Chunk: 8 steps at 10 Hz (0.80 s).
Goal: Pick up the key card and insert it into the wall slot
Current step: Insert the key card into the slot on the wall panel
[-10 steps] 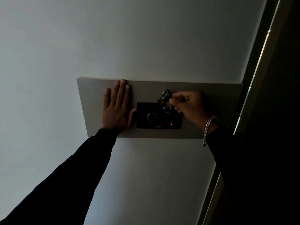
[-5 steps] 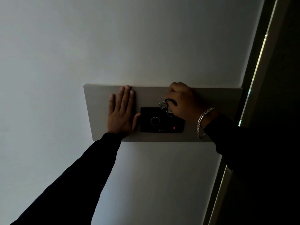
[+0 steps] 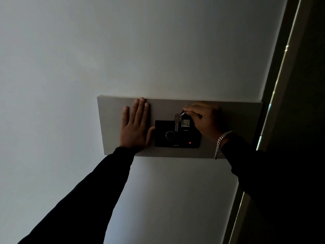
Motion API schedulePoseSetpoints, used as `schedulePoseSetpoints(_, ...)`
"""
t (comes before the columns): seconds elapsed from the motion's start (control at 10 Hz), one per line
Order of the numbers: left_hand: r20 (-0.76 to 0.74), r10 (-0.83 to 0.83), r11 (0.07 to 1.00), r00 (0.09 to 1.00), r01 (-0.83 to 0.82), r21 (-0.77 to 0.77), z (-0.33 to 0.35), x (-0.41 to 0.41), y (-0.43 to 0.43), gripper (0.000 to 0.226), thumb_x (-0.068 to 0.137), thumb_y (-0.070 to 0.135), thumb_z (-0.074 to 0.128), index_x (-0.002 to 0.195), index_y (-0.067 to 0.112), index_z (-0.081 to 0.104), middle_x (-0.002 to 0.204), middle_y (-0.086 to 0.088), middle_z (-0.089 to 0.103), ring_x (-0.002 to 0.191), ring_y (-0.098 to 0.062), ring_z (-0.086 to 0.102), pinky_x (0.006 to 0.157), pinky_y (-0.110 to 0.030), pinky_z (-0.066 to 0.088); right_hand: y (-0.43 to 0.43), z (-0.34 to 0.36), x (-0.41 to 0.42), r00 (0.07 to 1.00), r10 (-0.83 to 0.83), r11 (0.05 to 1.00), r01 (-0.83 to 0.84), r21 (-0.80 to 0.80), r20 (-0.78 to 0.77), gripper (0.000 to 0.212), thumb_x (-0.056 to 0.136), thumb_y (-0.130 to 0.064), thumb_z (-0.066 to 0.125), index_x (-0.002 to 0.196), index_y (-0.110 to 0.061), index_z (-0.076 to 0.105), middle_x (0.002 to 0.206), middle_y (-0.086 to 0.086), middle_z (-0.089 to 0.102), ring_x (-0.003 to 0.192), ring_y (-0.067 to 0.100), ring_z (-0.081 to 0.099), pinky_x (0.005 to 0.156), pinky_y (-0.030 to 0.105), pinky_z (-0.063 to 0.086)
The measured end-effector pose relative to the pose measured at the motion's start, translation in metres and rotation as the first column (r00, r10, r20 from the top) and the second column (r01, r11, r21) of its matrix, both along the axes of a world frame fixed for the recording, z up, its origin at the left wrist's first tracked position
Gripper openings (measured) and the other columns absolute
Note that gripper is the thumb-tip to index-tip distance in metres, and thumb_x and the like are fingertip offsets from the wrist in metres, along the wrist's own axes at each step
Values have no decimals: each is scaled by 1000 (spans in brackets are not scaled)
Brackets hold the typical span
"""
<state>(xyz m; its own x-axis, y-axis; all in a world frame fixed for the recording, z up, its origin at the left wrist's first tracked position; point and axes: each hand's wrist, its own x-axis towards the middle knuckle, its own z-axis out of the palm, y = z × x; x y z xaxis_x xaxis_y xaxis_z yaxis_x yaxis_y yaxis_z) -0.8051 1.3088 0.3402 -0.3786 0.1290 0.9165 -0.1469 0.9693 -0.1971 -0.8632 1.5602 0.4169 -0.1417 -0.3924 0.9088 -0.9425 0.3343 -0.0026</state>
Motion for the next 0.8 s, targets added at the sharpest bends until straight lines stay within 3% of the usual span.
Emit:
schedulePoseSetpoints(0.3,18,1,1000,1000,-1,14,-1,-1,-1,72,99,45,29,155,0,18,164,-18,11,154,-30,6,123,-55,8,4,-8,-5,997,-23,999,25,25,-79,10,82,-8,67,88,-5,74,90,12,76,83,24,69,79,31,54)
schedulePoseSetpoints(0.5,56,-38,998,998,35,55,1,6,7,74,98,44,32,154,-3,19,164,-22,12,154,-32,4,122,-60,9,4,-11,1,999,-22,999,24,46,-36,14,82,-11,67,94,-8,75,97,10,76,89,22,71,83,34,56)
schedulePoseSetpoints(0.6,56,-102,992,993,98,76,17,12,16,74,98,43,33,153,-5,20,163,-24,13,153,-35,7,122,-60,10,16,-6,15,998,-30,999,31,-16,51,25,80,-14,70,105,-8,72,105,9,74,97,20,70,90,33,53)
schedulePoseSetpoints(0.7,9,-156,987,988,156,44,63,7,18,73,99,43,32,153,-4,21,163,-24,15,153,-35,9,122,-59,12,20,17,43,999,7,981,2,-193,47,28,80,-16,72,107,-11,71,107,3,73,102,15,67,93,24,49)
schedulePoseSetpoints(0.8,-64,-166,984,984,170,60,133,6,21,74,100,44,32,154,-4,17,164,-24,12,153,-36,6,124,-55,10,43,61,106,993,120,908,-112,-405,-6,20,83,-17,70,102,-12,72,102,-2,73,90,8,67,82,21,52)
